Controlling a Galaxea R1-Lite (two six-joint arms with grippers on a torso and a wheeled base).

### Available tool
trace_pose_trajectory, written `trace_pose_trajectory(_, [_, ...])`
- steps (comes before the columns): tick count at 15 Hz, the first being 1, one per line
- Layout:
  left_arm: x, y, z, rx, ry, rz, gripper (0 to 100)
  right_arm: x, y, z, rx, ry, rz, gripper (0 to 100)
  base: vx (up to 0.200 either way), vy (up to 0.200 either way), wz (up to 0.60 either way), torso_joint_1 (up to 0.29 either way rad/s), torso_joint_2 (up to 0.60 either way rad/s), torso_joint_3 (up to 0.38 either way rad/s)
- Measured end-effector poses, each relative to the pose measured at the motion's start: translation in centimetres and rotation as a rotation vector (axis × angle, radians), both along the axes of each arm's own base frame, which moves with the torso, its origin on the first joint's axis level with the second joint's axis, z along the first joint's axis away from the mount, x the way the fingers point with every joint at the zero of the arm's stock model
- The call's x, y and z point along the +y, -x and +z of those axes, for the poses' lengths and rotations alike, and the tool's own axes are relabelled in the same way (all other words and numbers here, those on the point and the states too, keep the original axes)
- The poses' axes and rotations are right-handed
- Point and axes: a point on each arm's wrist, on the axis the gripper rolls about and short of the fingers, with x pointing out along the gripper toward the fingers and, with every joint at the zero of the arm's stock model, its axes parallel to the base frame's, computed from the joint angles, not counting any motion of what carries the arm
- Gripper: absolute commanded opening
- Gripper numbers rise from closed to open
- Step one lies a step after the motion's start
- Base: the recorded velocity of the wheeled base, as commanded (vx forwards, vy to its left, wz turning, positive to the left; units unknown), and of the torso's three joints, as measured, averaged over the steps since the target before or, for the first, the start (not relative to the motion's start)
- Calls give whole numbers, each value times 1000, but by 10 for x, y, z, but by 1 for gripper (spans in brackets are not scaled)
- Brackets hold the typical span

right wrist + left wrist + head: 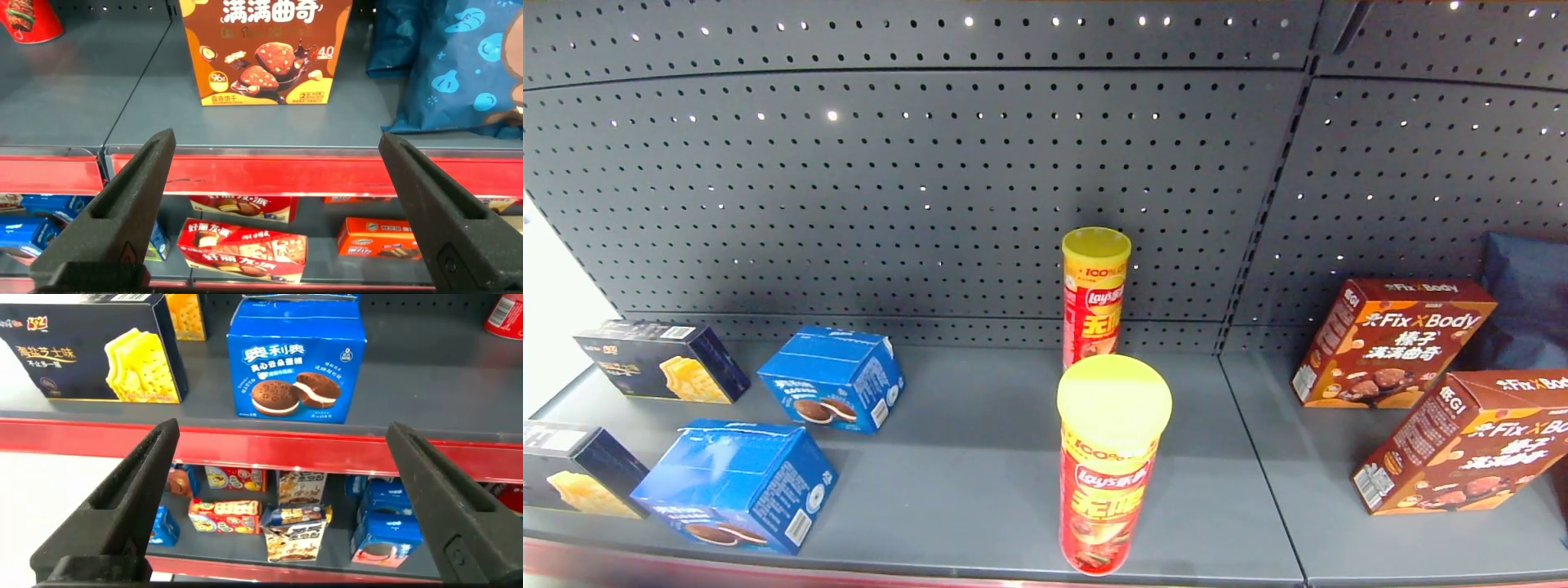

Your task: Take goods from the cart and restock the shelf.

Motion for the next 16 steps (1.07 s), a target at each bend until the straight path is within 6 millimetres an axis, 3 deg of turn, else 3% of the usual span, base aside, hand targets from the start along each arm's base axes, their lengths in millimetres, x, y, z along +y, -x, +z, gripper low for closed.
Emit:
trace_pose_trajectory(2, [0,0,0,0,-3,-2,100,0,0,0,0,0,0,100,0,200,0,0,2,-2])
trace_pose_trajectory(16, [0,0,0,0,1,0,100,0,0,0,0,0,1,100,0,0,-43,0,0,0])
